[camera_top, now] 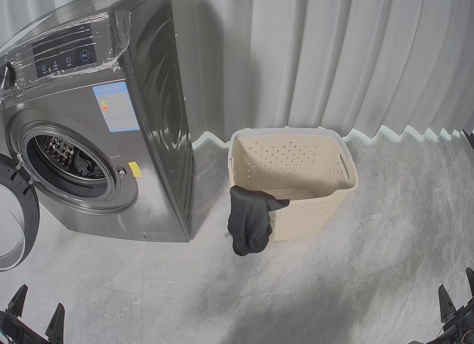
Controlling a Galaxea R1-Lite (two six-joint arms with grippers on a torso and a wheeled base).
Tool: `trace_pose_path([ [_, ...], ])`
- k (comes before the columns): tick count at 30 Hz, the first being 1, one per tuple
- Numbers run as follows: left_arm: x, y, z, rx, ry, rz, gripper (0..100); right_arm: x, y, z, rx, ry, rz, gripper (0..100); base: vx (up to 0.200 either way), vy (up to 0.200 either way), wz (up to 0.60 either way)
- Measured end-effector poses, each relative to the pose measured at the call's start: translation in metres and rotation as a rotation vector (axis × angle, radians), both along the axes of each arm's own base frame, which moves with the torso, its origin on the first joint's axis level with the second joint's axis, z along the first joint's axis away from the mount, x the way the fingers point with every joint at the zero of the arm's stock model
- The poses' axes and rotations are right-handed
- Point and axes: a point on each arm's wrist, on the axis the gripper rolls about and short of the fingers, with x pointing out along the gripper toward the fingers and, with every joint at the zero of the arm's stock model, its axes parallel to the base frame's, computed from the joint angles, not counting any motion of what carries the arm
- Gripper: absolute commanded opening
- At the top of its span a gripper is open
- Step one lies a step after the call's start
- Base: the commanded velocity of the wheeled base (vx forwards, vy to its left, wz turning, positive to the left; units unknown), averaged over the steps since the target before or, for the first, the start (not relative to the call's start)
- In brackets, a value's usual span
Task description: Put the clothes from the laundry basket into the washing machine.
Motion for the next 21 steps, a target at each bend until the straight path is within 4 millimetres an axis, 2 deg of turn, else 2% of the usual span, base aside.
trace_pose_path([
  [21, 0.0000, 0.0000, 0.0000, 0.001, 0.000, -0.001, 100, 0.0000, 0.0000, 0.0000, 0.000, 0.001, 0.000, 100, 0.000, 0.000, 0.00],
])
